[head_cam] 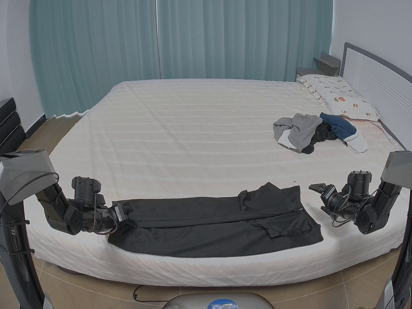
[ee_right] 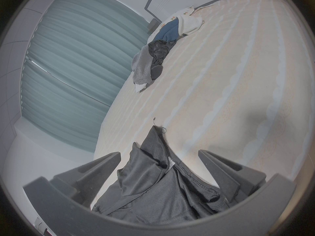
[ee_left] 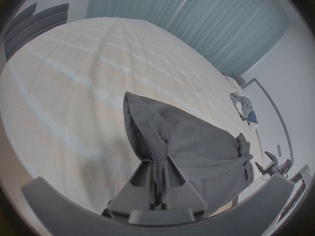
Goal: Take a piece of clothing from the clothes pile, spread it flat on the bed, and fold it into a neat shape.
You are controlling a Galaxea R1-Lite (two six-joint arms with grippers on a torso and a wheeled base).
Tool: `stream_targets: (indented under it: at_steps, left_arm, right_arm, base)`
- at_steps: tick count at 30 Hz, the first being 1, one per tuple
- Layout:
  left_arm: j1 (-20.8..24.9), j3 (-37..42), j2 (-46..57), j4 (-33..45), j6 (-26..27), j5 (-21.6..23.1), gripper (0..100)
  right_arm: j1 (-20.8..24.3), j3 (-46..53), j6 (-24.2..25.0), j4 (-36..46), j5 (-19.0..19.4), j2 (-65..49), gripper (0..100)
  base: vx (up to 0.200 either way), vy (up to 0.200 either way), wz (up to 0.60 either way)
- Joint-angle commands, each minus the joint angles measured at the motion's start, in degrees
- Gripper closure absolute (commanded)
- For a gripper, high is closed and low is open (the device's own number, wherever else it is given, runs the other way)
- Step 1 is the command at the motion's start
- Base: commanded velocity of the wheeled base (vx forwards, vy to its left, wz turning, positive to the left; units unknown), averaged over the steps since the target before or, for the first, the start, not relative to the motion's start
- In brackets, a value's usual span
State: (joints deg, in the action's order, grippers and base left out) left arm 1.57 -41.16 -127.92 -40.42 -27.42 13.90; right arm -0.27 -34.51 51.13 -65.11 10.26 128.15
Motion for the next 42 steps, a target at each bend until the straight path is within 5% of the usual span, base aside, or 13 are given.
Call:
stream_targets:
  at_steps: [1, 12, 29, 42]
  left_arm:
    - [0.0, -0.2, 0.1, -0.1, -0.1, 0.0, 100]
    - [1.2, -1.4, 0.5, -4.0, -7.8, 0.1, 100]
    - [5.9, -0.2, 8.0, -3.1, -11.5, -2.1, 100]
    - [13.7, -6.9, 11.3, 8.8, -11.4, -8.6, 100]
  right_arm:
    - [0.1, 0.1, 0.0, 0.0, 0.0, 0.1, 0]
    - [0.2, 0.0, 0.0, 0.0, 0.0, -0.1, 0]
    - [-0.4, 0.1, 0.0, 0.0, 0.0, -0.4, 0]
    - [-0.3, 0.1, 0.0, 0.0, 0.0, -0.2, 0]
  base:
    - [0.000, 0.000, 0.00]
    - [0.000, 0.000, 0.00]
    - [0.000, -0.200, 0.00]
    - [0.000, -0.200, 0.00]
